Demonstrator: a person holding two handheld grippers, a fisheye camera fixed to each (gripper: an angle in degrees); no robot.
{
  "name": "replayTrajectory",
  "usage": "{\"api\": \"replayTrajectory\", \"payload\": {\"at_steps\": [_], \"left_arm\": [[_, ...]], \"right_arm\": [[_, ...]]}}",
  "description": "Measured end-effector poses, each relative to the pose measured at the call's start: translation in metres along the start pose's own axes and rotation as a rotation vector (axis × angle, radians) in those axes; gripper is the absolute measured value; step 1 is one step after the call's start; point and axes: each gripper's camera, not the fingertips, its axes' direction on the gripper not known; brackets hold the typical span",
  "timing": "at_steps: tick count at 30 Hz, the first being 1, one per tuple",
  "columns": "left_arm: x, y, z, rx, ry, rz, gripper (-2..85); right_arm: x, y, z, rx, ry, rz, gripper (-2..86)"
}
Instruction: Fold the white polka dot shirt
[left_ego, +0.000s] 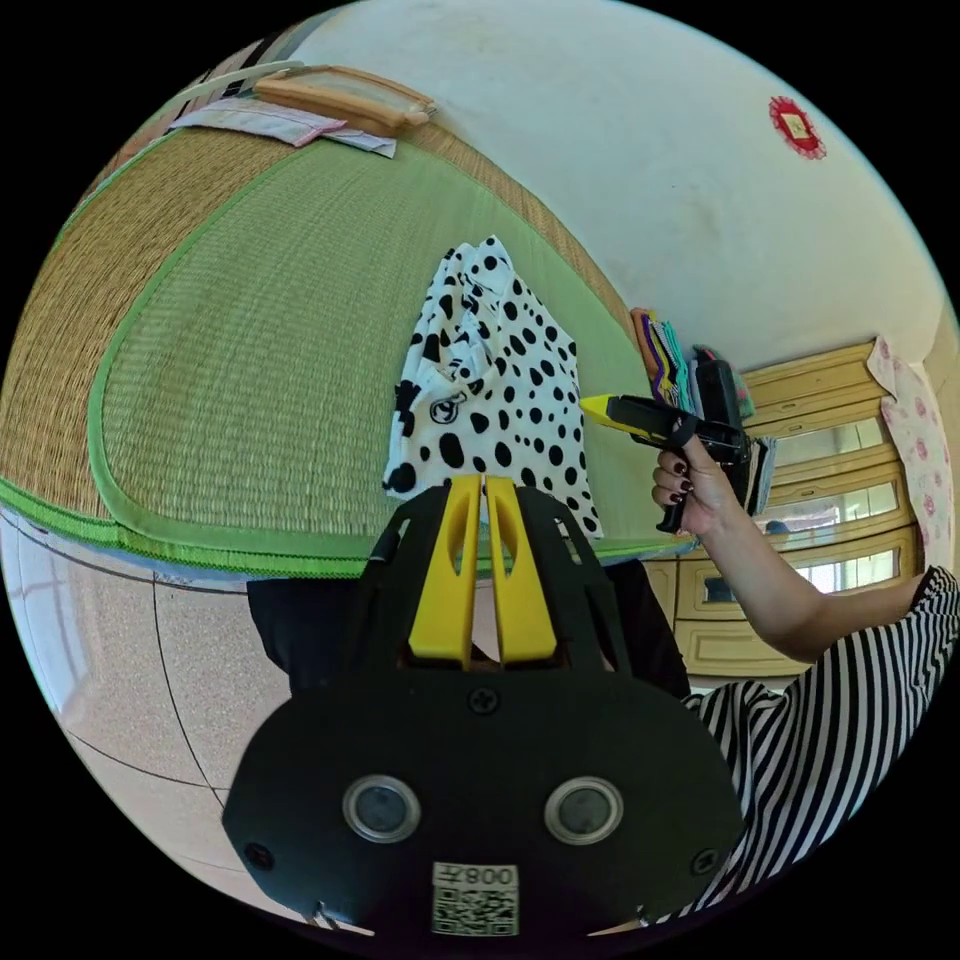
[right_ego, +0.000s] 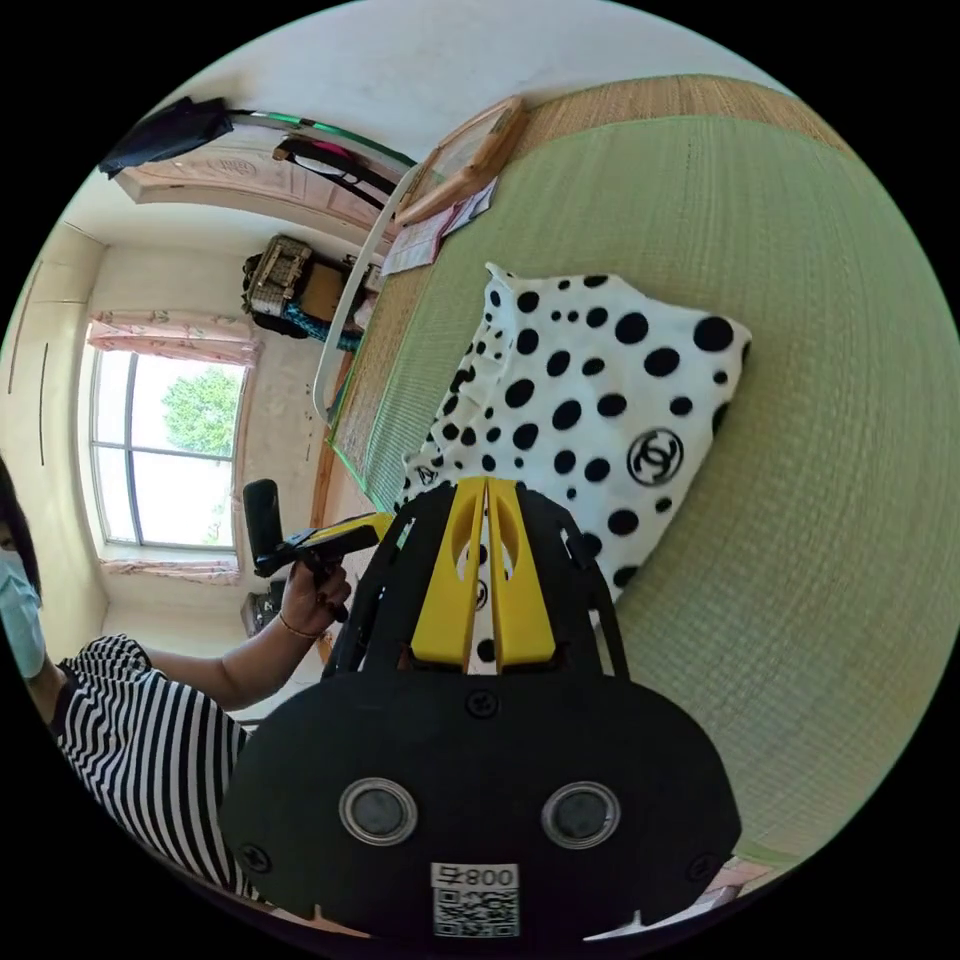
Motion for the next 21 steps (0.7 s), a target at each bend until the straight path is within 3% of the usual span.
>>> {"api": "replayTrajectory", "payload": {"at_steps": [7, 12, 21], "left_arm": [[0.057, -0.01, 0.013, -0.09, 0.018, 0.087, 2.4], [0.089, -0.028, 0.032, -0.171, -0.08, 0.126, 2.4], [0.131, -0.037, 0.029, -0.217, -0.024, 0.128, 3.2]], "right_arm": [[0.038, 0.084, 0.016, -0.012, -0.073, 0.092, 0.2], [0.047, 0.096, 0.031, -0.036, -0.009, 0.083, 0.1], [0.066, 0.105, 0.047, -0.032, -0.037, 0.081, 0.2]]}}
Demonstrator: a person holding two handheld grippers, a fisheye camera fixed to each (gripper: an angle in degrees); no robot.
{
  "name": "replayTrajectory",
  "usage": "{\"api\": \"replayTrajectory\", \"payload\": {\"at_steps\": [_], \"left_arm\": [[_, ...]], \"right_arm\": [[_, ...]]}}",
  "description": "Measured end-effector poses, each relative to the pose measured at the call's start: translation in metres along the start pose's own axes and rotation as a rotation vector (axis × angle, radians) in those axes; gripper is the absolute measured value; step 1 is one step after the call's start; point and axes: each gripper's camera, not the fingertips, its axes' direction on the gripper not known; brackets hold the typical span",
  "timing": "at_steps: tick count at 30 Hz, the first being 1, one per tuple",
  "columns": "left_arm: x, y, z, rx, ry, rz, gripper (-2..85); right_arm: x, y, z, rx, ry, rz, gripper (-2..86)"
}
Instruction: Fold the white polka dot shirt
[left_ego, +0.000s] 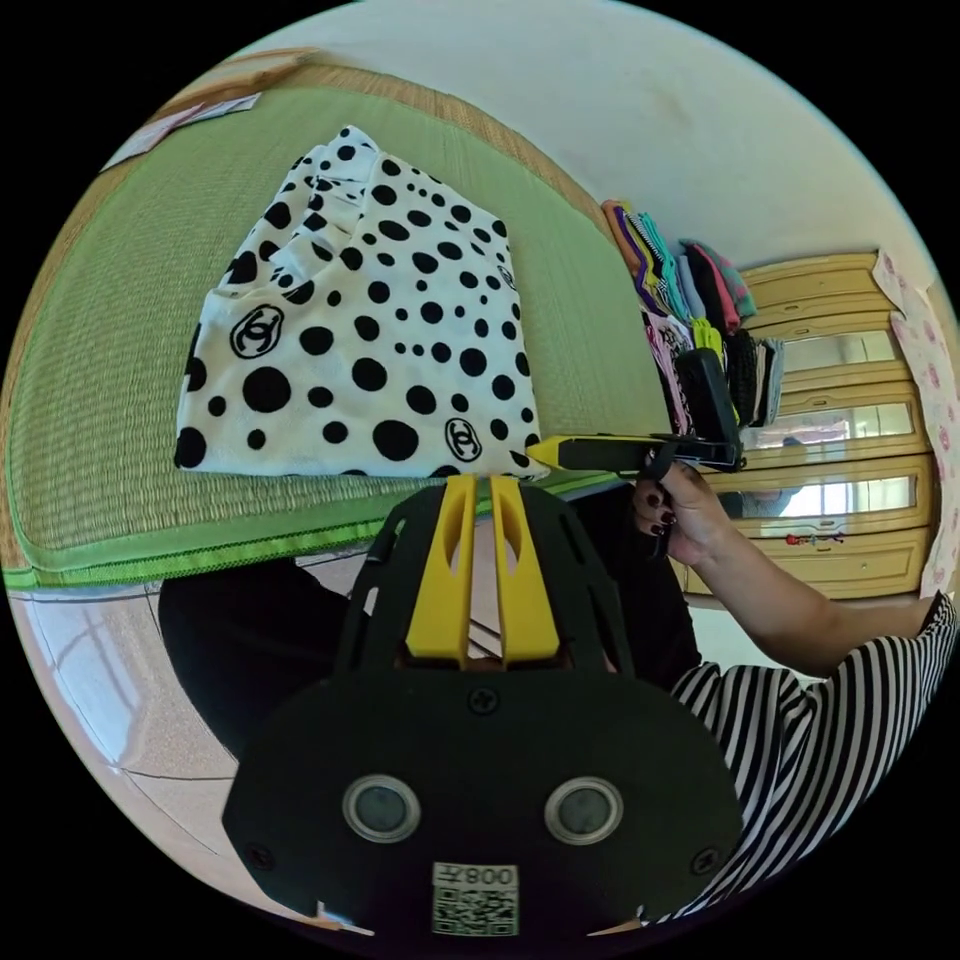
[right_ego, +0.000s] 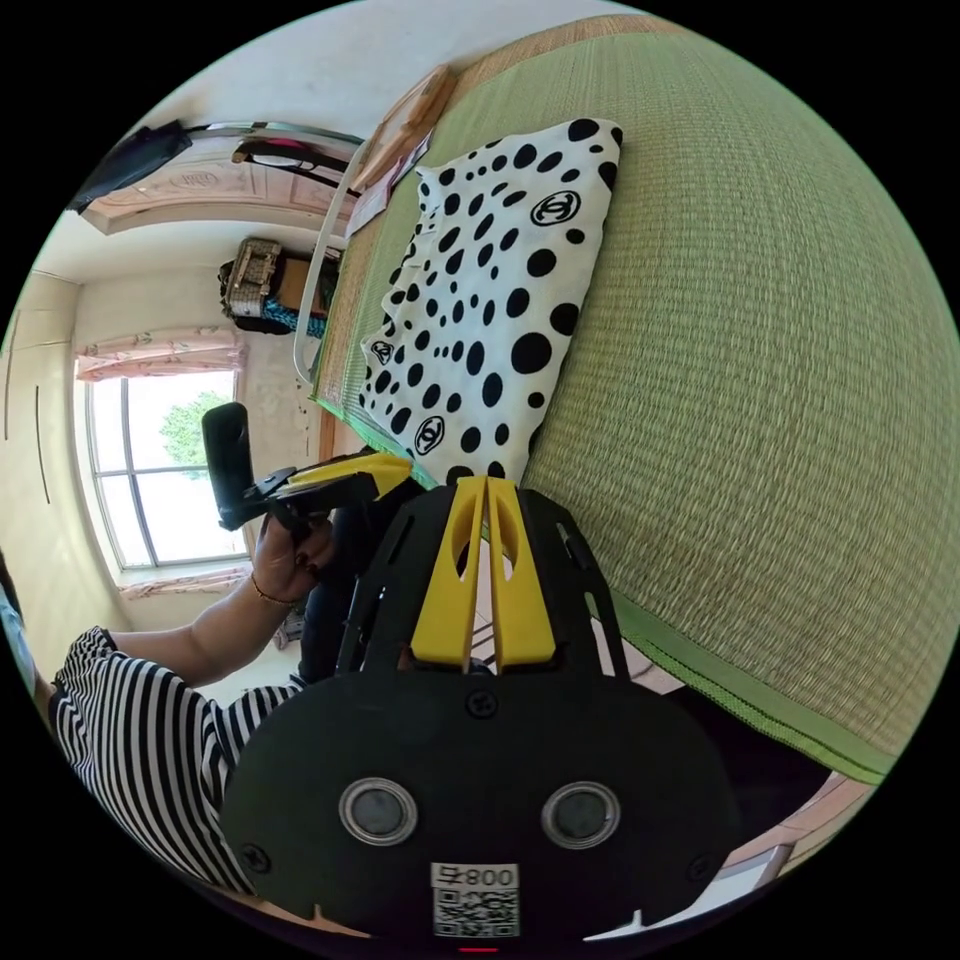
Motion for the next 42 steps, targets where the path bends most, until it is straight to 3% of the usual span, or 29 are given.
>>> {"api": "replayTrajectory", "payload": {"at_steps": [12, 24, 42], "left_arm": [[0.074, -0.025, 0.028, -0.065, -0.014, 0.07, 6.0], [0.092, -0.03, 0.031, -0.048, 0.023, -0.002, 4.8], [0.125, -0.016, 0.047, -0.016, 0.01, 0.005, 5.0]], "right_arm": [[0.038, 0.023, 0.008, 0.055, -0.089, 0.064, 0.2], [0.064, 0.032, 0.023, 0.054, -0.121, 0.105, 0.8], [0.107, 0.045, 0.061, 0.073, -0.365, 0.213, 4.5]]}}
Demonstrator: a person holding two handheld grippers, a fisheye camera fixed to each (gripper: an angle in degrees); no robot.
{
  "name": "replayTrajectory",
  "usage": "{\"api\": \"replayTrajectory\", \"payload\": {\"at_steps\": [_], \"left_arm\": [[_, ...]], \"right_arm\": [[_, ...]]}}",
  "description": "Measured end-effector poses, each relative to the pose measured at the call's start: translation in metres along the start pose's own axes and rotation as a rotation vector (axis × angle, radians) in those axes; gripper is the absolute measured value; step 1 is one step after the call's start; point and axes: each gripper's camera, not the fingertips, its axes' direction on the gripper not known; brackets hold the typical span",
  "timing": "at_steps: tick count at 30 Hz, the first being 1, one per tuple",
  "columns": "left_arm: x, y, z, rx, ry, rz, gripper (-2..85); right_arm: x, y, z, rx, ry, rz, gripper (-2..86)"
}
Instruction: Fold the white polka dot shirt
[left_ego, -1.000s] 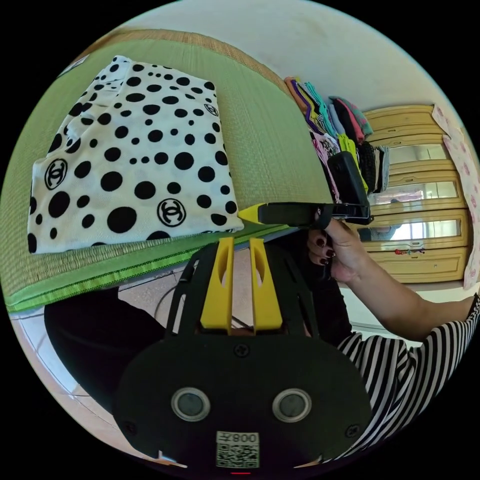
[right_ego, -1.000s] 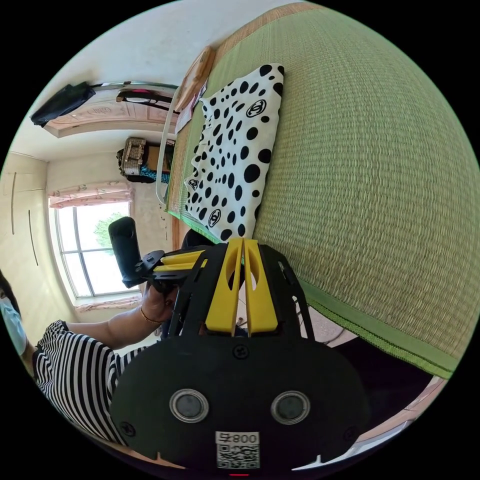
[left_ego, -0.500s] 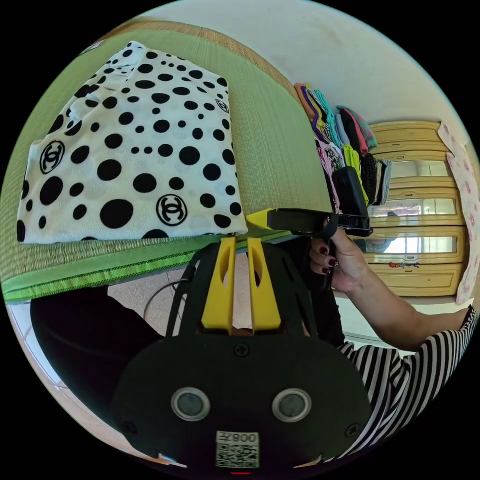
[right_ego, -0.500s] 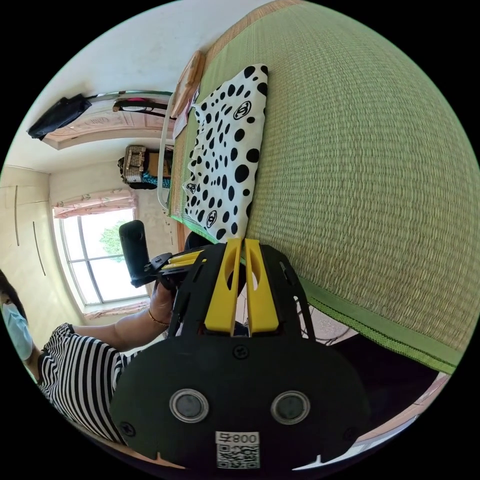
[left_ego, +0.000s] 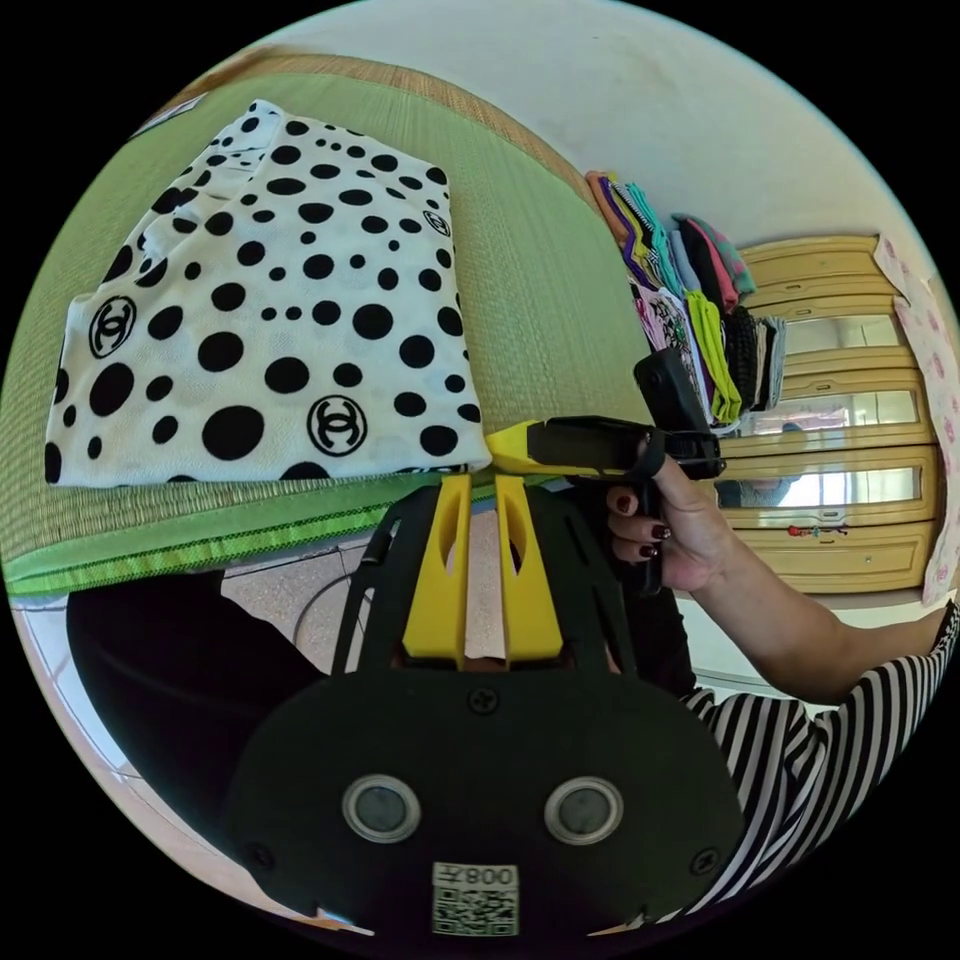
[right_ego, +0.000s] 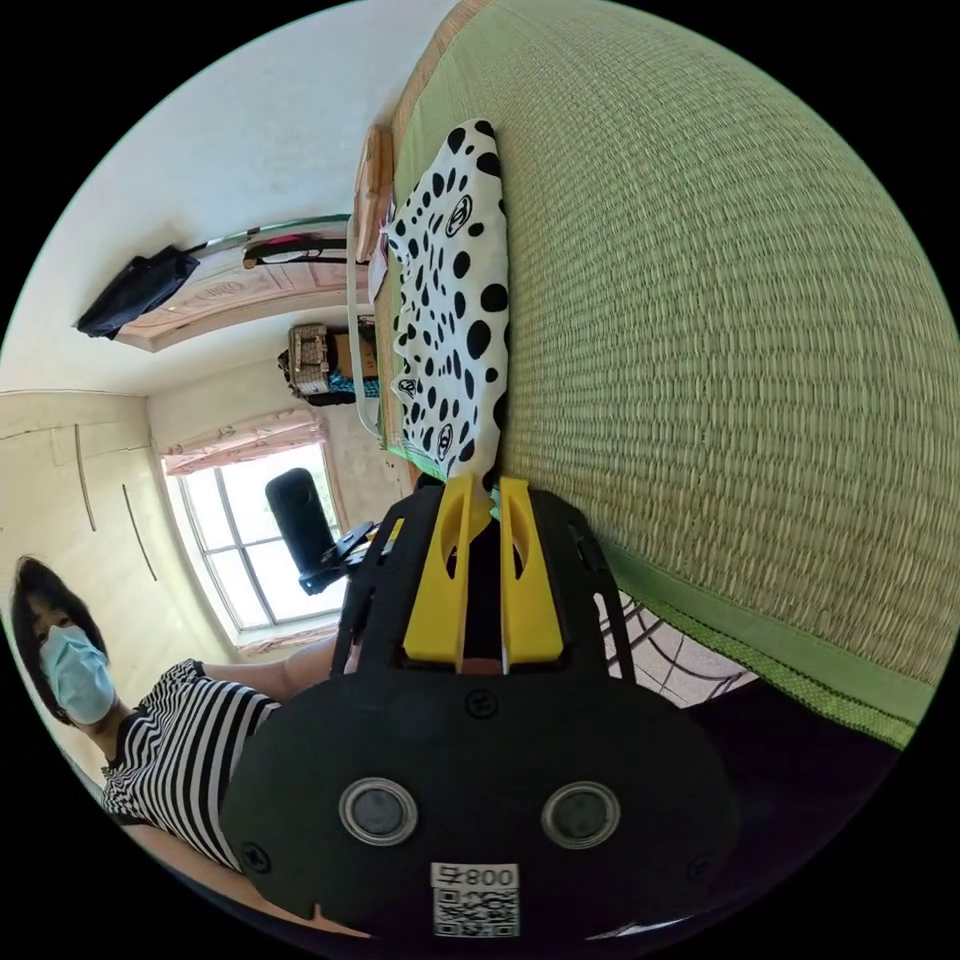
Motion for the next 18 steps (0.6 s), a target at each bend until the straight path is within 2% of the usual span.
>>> {"api": "replayTrajectory", "payload": {"at_steps": [18], "left_arm": [[0.001, 0.022, 0.046, 0.037, -0.048, 0.007, 1.9]], "right_arm": [[0.023, 0.008, 0.015, 0.035, -0.097, 0.033, 6.7]]}}
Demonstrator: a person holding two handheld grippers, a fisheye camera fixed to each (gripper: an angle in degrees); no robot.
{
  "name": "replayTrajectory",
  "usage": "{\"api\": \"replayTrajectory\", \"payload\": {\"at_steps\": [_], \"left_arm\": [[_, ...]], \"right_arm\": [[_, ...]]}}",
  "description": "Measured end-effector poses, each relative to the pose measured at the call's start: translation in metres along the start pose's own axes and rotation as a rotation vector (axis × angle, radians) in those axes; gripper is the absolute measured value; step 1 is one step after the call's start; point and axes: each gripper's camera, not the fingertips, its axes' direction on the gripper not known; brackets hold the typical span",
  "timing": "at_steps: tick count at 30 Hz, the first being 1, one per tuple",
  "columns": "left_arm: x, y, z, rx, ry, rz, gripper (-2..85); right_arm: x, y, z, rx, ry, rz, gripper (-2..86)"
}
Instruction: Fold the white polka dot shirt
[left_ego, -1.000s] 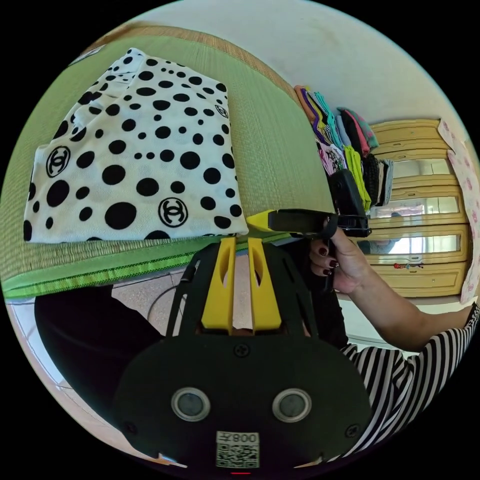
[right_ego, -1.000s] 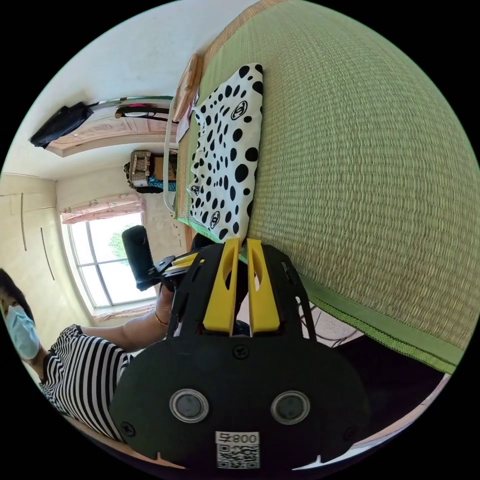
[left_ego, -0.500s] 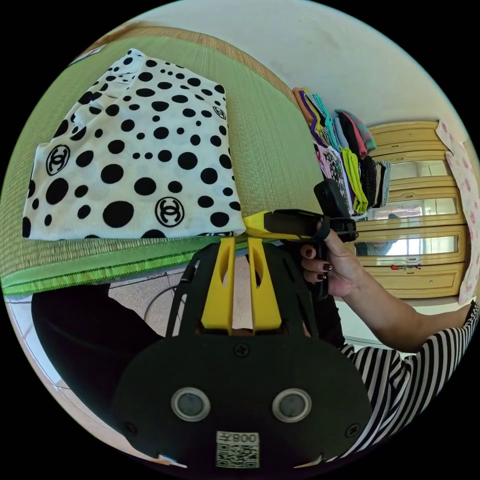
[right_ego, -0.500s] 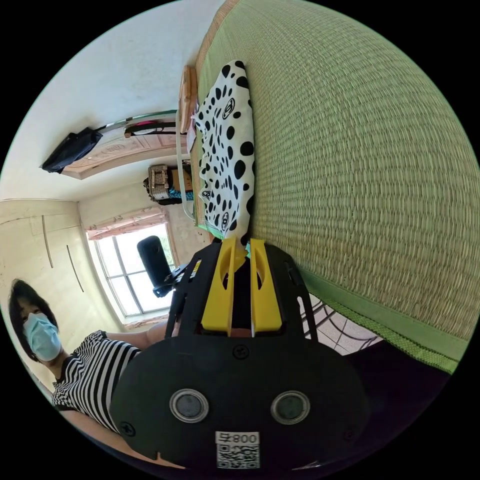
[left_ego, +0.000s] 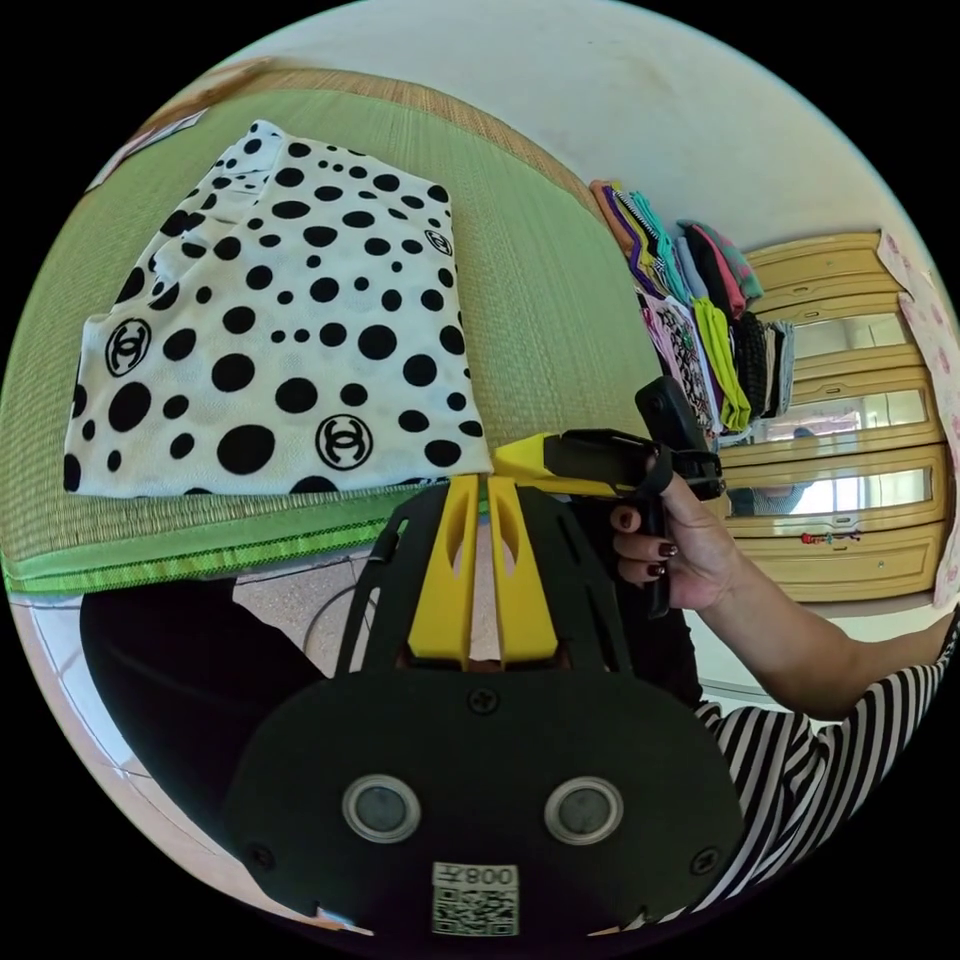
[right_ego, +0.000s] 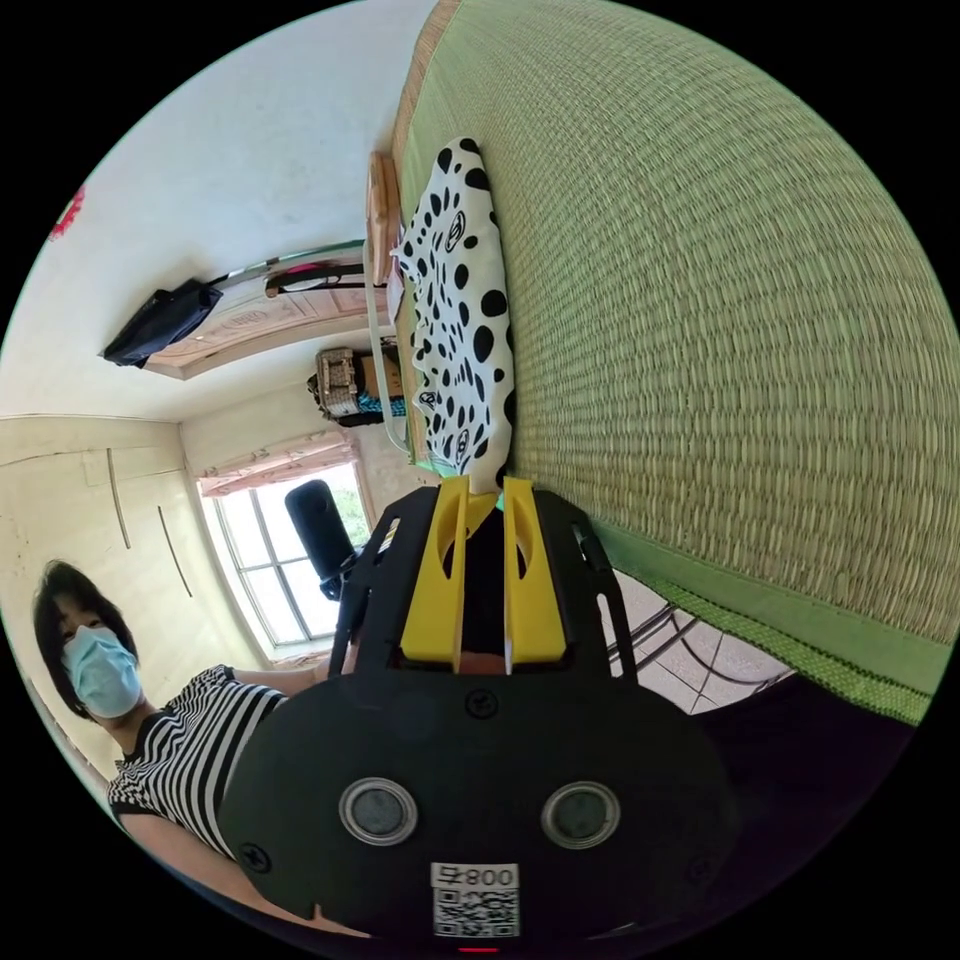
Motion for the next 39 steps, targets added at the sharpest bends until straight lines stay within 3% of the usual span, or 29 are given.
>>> {"api": "replayTrajectory", "payload": {"at_steps": [20, 33, 39], "left_arm": [[-0.077, 0.066, 0.064, 0.034, 0.101, -0.032, 0.8], [-0.261, 0.163, 0.108, 0.329, 0.716, -0.514, 10.4], [-0.297, 0.185, 0.123, 0.422, 0.737, -0.599, 11.9]], "right_arm": [[0.01, -0.005, 0.025, 0.005, -0.048, 0.013, 3.3], [-0.036, -0.017, 0.013, 0.018, -0.124, -0.102, 0.1], [-0.05, -0.024, 0.015, 0.014, -0.147, -0.14, 2.5]]}}
